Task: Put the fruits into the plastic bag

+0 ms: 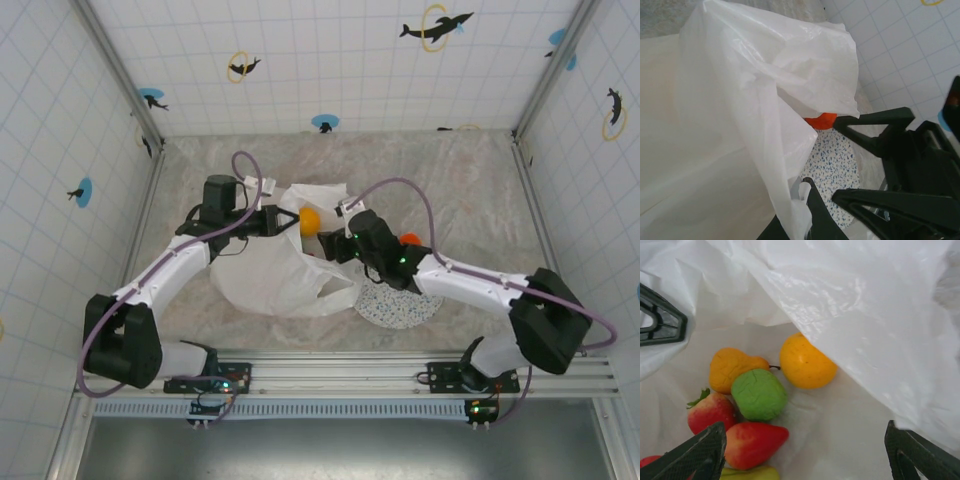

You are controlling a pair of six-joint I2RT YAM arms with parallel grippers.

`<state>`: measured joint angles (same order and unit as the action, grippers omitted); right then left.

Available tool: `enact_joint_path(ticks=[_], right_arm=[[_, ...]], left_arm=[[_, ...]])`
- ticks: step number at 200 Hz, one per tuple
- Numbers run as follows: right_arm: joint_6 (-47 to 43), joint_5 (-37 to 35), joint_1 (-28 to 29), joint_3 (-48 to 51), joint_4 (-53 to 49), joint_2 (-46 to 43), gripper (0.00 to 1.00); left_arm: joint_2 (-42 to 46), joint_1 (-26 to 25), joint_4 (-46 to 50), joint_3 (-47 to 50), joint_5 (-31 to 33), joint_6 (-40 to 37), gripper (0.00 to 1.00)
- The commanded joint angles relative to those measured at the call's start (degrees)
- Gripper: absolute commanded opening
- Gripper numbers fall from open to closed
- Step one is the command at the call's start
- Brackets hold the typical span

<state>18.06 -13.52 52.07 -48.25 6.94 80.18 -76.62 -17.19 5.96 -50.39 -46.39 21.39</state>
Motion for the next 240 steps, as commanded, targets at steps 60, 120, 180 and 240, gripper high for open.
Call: enact_joint_path(ticks=[60,120,180,240], right_arm=[[-5.0,8.4,-3.8,8.2,-0.3,-16.5,0.83],[-4.7,6.3,-9.2,8.5,-12.2,-27.1,0.83],[-2.1,0.3,-18.2,8.9,-24.1,-25.7,0.84],[-1.9,1.8,-23.1,8.7,-24.0,-13.7,0.87]], left_arm=[[-1.5,0.4,1.2,-0.6,0.9,-1.8,0.00],[-1.9,0.4,1.5,-0.8,1.4,-1.9,0.00],[-1.4,0.4,2.1,-1.1,1.5,-2.1,0.00],[-1.1,0.4,1.9,-0.9,1.3,-1.9,0.00]])
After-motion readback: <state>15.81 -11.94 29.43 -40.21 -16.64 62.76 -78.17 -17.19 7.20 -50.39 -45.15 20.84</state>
